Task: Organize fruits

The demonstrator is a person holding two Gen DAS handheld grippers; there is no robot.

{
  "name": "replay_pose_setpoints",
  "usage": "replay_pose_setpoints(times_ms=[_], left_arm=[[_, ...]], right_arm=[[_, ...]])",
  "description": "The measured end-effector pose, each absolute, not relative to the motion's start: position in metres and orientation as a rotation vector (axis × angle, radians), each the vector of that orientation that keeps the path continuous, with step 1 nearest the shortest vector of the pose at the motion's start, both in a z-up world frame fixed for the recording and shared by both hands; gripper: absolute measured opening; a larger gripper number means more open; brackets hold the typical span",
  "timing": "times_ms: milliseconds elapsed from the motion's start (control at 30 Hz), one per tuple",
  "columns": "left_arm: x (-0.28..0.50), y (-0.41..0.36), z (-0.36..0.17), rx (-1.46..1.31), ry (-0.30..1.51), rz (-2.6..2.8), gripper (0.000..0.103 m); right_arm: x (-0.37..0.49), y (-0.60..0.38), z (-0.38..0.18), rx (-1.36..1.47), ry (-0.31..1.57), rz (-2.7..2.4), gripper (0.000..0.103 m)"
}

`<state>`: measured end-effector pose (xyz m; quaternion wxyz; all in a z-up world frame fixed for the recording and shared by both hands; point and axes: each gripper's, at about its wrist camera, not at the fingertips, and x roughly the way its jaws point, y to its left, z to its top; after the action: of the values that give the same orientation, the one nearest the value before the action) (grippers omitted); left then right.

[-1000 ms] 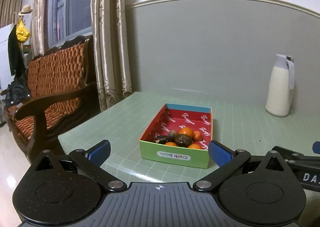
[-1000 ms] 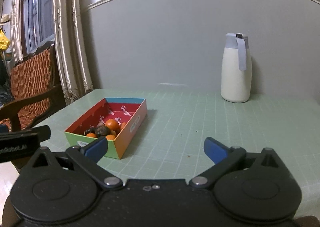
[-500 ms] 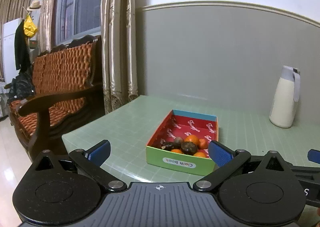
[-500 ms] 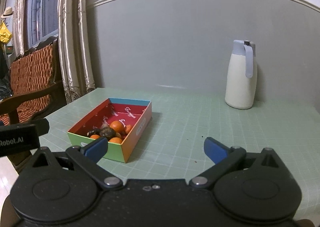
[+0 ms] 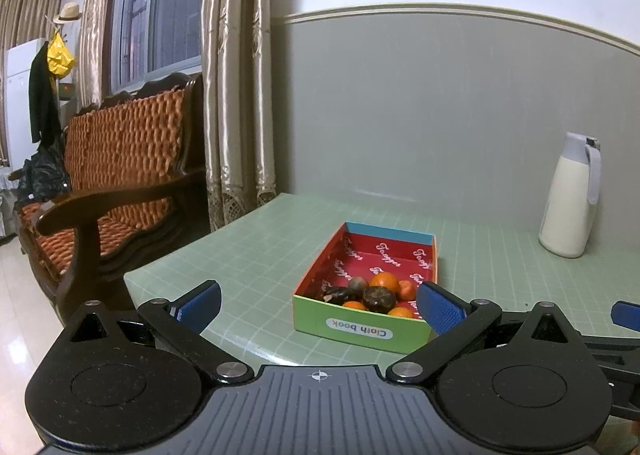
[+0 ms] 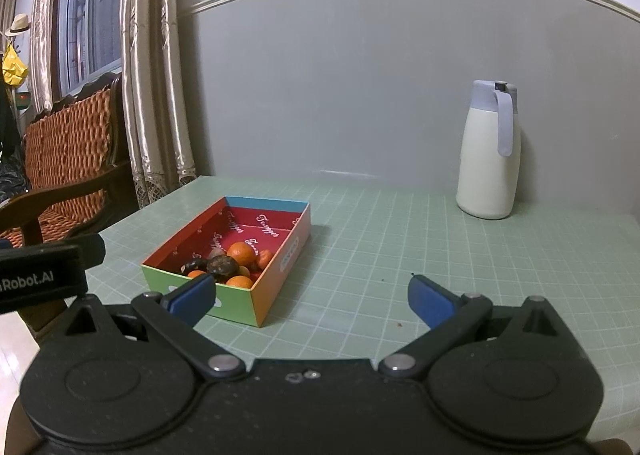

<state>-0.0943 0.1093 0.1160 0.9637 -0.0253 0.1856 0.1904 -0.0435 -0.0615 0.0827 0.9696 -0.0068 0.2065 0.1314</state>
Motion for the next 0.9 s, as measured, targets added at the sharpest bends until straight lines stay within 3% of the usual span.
replay_pose_setpoints(times_ms=[900], left_arm=[[-0.091, 0.112, 0.115, -0.063, 0.372, 0.357, 0.103]], right_arm=[[-0.0432, -0.0532, 0.0846, -0.036, 0.404, 0.287, 0.103]])
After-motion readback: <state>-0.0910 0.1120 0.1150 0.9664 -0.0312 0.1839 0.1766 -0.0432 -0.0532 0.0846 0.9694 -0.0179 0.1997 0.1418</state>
